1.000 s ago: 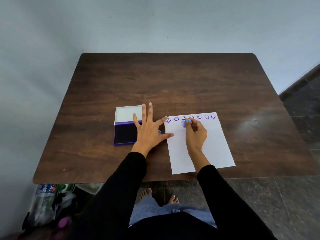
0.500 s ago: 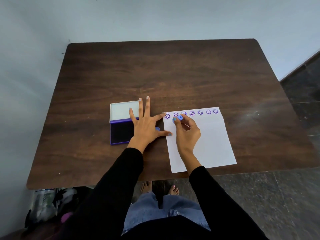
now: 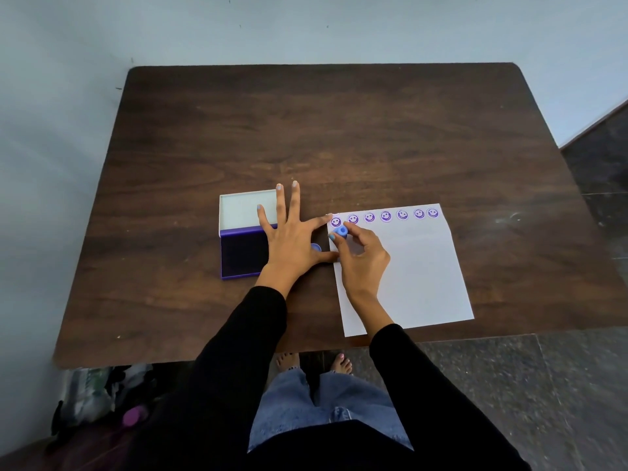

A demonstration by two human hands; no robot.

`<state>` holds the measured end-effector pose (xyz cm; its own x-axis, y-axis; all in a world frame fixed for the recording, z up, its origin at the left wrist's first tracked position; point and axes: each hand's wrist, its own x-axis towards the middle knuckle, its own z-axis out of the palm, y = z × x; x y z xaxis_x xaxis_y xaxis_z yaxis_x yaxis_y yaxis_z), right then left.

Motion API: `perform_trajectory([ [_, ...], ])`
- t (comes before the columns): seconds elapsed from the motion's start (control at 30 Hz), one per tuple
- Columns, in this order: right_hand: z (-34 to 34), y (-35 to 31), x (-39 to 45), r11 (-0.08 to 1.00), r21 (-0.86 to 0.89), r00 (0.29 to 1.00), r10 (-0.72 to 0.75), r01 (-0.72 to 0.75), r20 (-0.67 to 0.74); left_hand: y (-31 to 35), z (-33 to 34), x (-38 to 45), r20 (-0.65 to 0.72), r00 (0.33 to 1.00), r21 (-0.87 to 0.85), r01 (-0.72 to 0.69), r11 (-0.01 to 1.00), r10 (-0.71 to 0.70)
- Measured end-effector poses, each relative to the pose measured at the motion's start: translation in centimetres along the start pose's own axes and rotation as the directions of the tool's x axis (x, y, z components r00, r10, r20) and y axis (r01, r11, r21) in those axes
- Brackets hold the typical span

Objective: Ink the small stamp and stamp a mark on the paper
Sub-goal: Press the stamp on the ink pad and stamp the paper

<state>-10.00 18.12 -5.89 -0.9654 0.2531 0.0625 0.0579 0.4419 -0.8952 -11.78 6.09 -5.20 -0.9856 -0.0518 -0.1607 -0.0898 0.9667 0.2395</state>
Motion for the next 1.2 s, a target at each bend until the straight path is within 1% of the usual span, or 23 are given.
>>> perform_trajectory([
  [0.23,0.1,-0.4,-0.2,0.999,-0.052,1.0,0.006,-0.005,0.017,-0.1,0.1,-0.1,-0.008,1.0,-0.02,-0.008,1.0,0.008],
  [0.53,0.2,-0.8,0.1,0.99,-0.131,0.998,-0.057,0.061,0.032,-0.1,0.1,0.1,-0.004,1.0,-0.023,-0.01,1.0,0.01],
  [0.7,0.1,-0.8,0.5,0.987,-0.155,0.998,-0.047,0.053,0.044,-0.1,0.1,0.1,-0.009,1.0,-0.033,-0.007,0.999,0.006],
  [0.87,0.2,-1.0,0.1,0.981,-0.178,0.997,-0.067,0.074,0.043,-0.1,0.2,0.1,-0.01,1.0,-0.032,-0.005,0.999,0.005],
  [1.2,-0.1,-1.3,0.6,0.985,-0.174,0.997,0.006,0.009,0.082,-0.2,0.3,0.1,-0.009,1.0,-0.045,-0.01,0.999,0.01],
])
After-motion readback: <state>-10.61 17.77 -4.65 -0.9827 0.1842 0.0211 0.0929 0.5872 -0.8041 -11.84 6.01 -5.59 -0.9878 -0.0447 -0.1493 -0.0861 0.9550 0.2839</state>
